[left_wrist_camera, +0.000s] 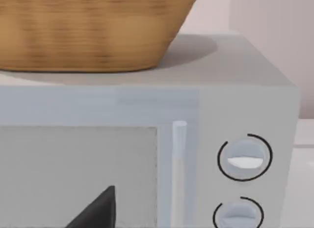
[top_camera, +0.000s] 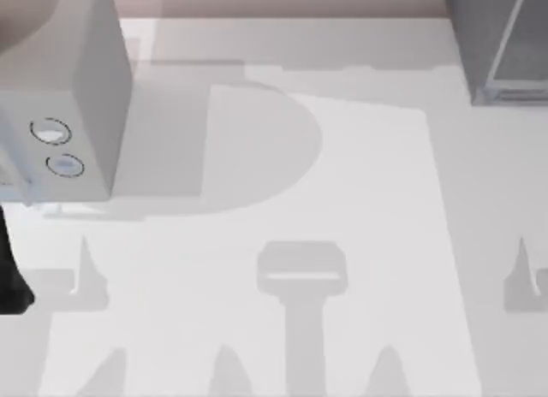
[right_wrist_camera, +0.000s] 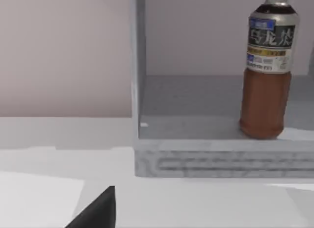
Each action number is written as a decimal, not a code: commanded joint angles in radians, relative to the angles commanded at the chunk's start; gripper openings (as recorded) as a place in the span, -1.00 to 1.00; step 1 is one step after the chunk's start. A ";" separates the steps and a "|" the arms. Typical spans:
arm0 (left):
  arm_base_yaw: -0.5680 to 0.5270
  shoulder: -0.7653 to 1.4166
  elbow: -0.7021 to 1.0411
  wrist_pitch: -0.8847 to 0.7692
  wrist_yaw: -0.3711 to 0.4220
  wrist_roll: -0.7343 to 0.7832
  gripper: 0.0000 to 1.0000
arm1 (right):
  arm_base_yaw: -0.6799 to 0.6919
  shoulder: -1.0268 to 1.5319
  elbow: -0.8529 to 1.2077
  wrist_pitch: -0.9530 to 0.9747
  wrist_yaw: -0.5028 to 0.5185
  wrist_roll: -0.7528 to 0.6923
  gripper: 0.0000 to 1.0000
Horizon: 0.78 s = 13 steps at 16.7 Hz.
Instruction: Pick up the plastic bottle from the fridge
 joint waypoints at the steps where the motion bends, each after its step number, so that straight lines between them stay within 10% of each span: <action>1: 0.000 0.000 0.000 0.000 0.000 0.000 1.00 | 0.000 0.000 0.000 0.000 0.000 0.000 1.00; 13: 0.000 0.000 0.000 0.000 0.000 0.000 1.00 | -0.207 0.656 0.074 0.617 -0.197 0.000 1.00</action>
